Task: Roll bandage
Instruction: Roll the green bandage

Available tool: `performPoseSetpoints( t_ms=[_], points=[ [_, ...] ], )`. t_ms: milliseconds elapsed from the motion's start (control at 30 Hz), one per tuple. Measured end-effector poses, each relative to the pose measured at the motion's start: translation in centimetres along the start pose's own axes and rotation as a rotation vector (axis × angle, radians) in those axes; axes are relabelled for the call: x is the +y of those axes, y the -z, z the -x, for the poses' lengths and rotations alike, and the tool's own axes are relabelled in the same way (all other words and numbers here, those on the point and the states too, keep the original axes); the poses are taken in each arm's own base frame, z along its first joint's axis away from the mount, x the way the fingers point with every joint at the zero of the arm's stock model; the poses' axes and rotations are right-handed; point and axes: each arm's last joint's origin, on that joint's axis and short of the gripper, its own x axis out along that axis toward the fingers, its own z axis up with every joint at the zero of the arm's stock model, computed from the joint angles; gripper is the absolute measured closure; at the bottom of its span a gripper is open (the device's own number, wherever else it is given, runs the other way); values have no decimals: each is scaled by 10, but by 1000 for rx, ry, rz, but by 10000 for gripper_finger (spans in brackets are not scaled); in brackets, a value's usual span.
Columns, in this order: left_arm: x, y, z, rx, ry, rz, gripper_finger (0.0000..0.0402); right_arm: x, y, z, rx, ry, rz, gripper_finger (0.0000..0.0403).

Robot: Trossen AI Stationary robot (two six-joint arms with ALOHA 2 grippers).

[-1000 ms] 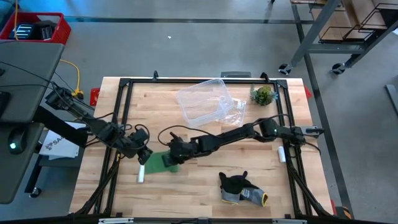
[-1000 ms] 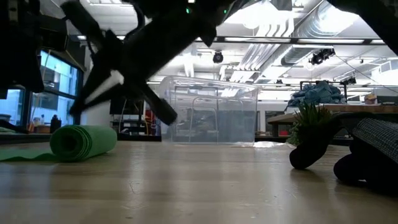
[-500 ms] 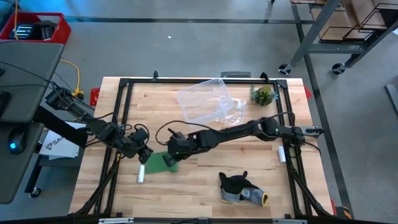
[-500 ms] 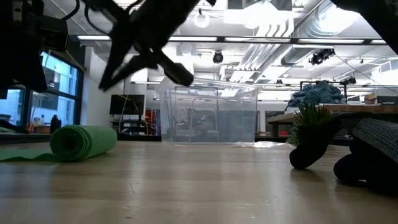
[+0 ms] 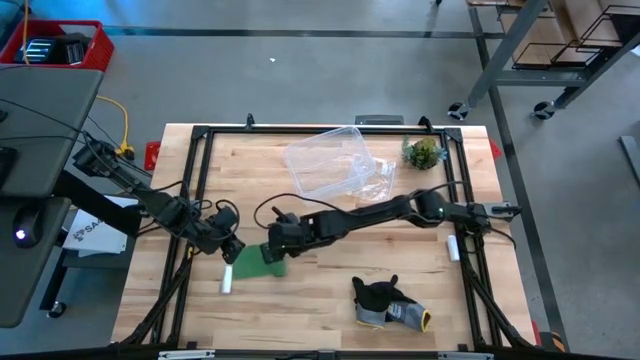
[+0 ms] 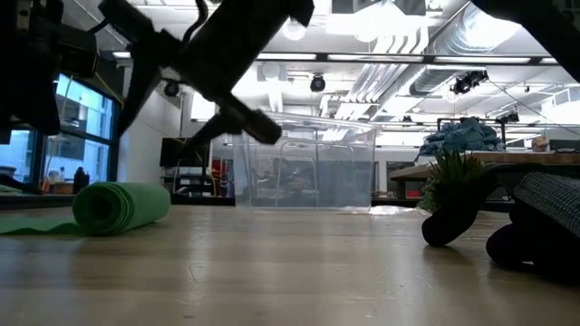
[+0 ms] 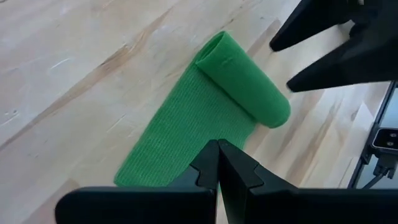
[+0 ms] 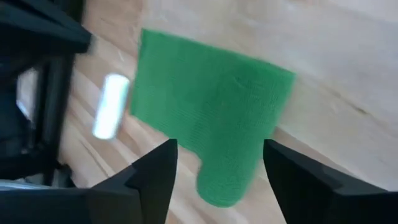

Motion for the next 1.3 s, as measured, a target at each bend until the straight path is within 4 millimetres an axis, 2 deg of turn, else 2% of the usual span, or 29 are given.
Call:
performPoseSetpoints(
  t_ms=[233, 600, 833, 967, 1200, 1300],
  points=[
    [0, 1, 0, 16, 0, 4, 401, -4, 3, -8, 26, 18, -18, 169],
    [1, 0, 0, -3, -16, 1, 401, -16, 6, -35, 58, 34, -68, 169],
    [2, 0, 0, -8, -21, 0, 401, -19, 5, -40, 64, 43, -111, 183],
    [2, 0, 0, -8, -20, 0, 401, -20, 5, -39, 49, 59, -134, 230],
    [2, 0, 0, -9, -21, 0, 401, -19, 0, -39, 16, 47, -89, 375],
    [2, 0, 0, -9, -22, -1, 401, -20, -2, -39, -6, 53, -101, 392]
  ],
)
